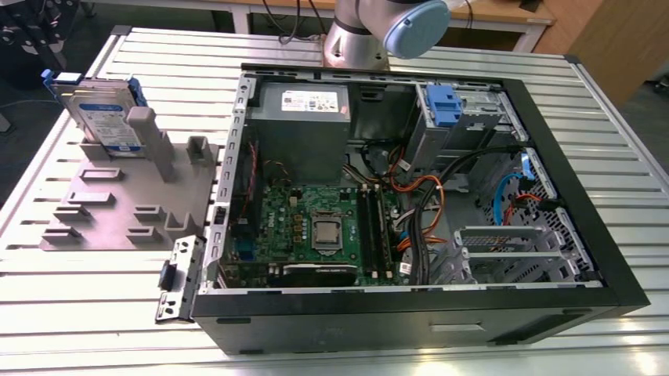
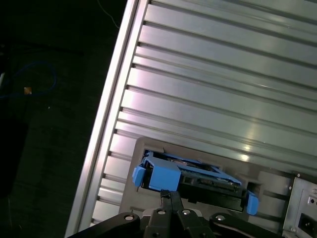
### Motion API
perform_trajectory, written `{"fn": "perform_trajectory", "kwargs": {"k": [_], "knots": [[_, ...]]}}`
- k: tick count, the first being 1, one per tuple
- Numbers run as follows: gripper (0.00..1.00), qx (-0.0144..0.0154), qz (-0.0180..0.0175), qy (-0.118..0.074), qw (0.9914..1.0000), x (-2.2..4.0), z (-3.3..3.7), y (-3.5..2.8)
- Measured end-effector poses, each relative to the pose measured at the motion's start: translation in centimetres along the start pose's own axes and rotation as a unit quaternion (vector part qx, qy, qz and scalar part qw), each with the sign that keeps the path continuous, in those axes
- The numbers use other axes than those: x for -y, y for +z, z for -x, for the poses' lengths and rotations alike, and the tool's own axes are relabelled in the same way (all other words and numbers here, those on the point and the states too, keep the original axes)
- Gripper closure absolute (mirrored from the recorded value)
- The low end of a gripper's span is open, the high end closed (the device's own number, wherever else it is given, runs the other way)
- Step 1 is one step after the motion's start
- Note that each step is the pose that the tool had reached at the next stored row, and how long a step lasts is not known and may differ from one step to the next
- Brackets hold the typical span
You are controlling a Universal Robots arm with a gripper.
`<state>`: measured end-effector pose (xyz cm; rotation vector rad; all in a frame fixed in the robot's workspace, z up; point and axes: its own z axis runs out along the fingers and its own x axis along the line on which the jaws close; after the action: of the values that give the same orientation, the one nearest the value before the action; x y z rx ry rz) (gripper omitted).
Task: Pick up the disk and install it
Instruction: 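Pick up the disk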
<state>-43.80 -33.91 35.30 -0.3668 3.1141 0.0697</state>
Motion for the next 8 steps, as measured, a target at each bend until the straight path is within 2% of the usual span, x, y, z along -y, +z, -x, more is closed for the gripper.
{"fn": "perform_trajectory", "kwargs": {"k": [8], "knots": [[0.89, -0.001, 0.0002, -0.024, 0.99971, 0.0, 0.0, 0.0]]}}
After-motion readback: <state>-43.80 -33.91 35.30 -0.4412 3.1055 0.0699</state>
